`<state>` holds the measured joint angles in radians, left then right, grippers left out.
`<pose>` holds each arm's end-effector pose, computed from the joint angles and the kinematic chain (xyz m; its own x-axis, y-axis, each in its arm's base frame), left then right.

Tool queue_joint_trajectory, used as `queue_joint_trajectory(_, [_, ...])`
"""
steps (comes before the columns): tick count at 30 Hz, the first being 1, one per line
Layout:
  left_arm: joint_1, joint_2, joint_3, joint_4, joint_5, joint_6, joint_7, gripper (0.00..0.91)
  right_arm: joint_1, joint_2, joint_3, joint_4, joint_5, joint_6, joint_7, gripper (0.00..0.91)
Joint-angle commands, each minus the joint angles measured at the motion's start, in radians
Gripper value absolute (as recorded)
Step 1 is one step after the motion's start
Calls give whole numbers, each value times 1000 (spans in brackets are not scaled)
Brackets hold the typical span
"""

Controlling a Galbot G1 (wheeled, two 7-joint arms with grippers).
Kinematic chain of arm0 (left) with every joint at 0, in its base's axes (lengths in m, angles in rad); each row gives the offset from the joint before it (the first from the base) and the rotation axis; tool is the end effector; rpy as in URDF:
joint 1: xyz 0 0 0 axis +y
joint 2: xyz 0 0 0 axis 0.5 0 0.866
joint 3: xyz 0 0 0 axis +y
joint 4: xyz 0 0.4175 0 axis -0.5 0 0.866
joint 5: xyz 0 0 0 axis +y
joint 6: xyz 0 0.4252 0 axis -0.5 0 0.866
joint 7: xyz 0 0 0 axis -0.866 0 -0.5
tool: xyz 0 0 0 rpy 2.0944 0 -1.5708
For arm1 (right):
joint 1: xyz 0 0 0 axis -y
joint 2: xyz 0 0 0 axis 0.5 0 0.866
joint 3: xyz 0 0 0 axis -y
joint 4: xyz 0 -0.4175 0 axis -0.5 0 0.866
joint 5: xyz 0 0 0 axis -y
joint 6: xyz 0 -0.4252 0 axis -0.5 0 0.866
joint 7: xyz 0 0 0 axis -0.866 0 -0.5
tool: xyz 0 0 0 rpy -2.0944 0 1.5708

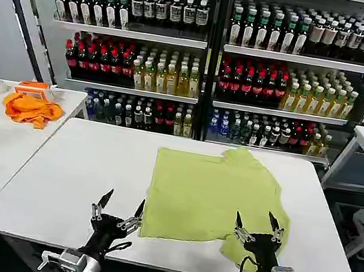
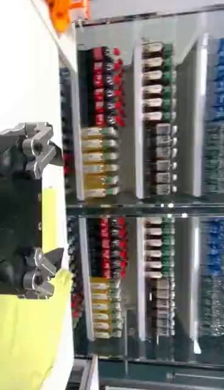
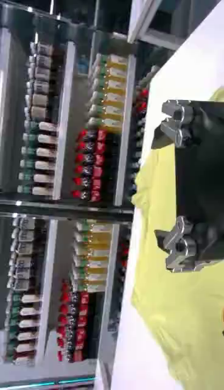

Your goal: Fold and organize the clothes.

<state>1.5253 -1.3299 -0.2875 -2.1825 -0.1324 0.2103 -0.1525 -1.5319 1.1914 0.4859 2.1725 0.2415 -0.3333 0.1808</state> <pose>0.2141 -0.0377 -0.3224 -0.9755 0.1811 0.1251 0.1808 0.9834 -0.0145 0.2311 -0.0532 -0.3129 -0.9702 -0.0296 0.2406 -0.0598 0.9910 -0.1194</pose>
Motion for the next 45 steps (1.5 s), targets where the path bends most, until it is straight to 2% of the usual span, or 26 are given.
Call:
queue_joint_trajectory(1, [-30,16,37,27,-56,111,-3,907,-46,-1,37,8,12,-68,-1,907])
queue_joint_trajectory(8, [-92,78,75,89,-125,277,-27,907,-133,-11,84,50,17,-182,-1,907])
queue_joint_trajectory(13, [-143,91,88,134,-213,366,-63,907,-169,-10,100,55,17,-213,-3,907])
queue_joint_trajectory(27, [-232,91,153,246,-214,367,-82,907,-201,18,68,33,8,-224,1,907])
queue_joint_trajectory(28, [-236,91,155,252,-215,367,-84,766,-200,19,65,30,8,-224,2,907])
queue_joint_trajectory(29, [-239,92,157,256,-215,367,-85,353,-199,20,64,28,8,-224,3,806])
queue_joint_trajectory(30, [-240,92,158,258,-215,367,-85,50,-198,20,63,26,9,-224,3,524])
queue_joint_trajectory(31, [-243,92,160,262,-216,368,-87,50,-196,20,60,22,10,-224,3,383])
queue_joint_trajectory(32, [-244,93,161,264,-217,367,-89,30,-194,21,58,19,12,-223,3,91])
queue_joint_trajectory(34, [-244,94,163,270,-220,367,-90,30,-193,22,51,13,12,-221,5,0])
queue_joint_trajectory(45, [-215,109,162,259,-257,368,-78,20,-197,28,30,10,14,-213,12,0])
